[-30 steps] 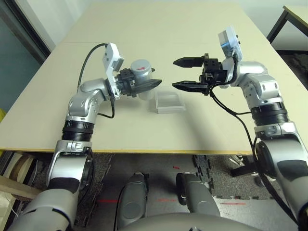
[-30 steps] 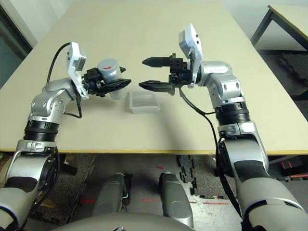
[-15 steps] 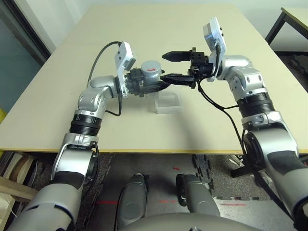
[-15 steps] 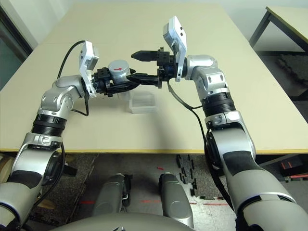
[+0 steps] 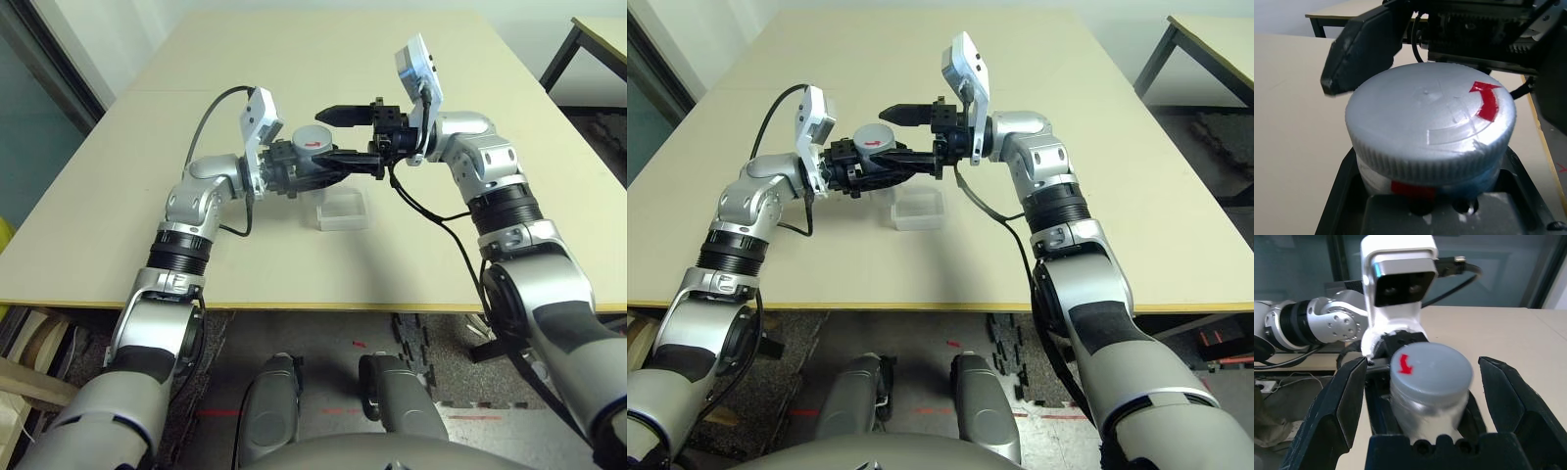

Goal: Pour the medicine from the bottle into the box.

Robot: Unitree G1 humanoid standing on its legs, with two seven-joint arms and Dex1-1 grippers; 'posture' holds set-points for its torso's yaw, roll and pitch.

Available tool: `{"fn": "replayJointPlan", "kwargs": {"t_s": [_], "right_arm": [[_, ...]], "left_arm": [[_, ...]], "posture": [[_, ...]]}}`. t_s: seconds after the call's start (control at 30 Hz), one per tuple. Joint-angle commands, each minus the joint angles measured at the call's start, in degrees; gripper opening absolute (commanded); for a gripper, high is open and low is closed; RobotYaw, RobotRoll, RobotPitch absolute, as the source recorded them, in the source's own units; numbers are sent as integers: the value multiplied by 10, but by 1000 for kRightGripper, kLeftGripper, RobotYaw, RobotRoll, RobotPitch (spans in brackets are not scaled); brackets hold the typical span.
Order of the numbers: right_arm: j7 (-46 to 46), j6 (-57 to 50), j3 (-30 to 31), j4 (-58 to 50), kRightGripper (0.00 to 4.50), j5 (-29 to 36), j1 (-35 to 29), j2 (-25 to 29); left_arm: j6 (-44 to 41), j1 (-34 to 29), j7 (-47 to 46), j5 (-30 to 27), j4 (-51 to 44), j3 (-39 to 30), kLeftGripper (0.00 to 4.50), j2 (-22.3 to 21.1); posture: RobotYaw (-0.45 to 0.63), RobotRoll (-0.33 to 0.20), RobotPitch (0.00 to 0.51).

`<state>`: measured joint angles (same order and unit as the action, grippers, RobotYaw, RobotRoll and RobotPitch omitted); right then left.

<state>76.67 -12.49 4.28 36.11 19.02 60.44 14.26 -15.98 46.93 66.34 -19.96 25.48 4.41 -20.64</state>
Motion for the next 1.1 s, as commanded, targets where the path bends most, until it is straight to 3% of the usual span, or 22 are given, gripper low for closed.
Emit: {"fn": "replayJointPlan", "kwargs": {"t_s": [0.03,0.17,0.2,0.27,0.4,0.83,1.1], "right_arm": [[2,-4,7,2,4500,-5,12,-5],[1,-4,7,5,4500,-7,14,-10],[1,-3,7,6,4330,-8,14,-10],[0,-1,8,8,3887,-10,14,-12],[-1,1,8,11,2553,-12,14,-12],[12,14,10,19,2548,-16,9,-8],[122,42,5,23,2548,20,5,-8]], "left_arm": [[7,11,8,9,5,6,2716,2],[10,12,9,9,7,6,2716,1],[10,12,9,9,7,6,2716,1],[9,11,9,8,5,6,2716,0],[7,7,10,7,-2,5,2716,-2],[-6,5,15,-3,-17,0,2716,-6],[-44,0,33,-22,-44,-9,2716,-11]], "posture": [[-69,0,84],[-67,0,86],[-66,0,87],[-65,0,88],[-63,0,89],[-60,0,88],[-58,0,90]]}}
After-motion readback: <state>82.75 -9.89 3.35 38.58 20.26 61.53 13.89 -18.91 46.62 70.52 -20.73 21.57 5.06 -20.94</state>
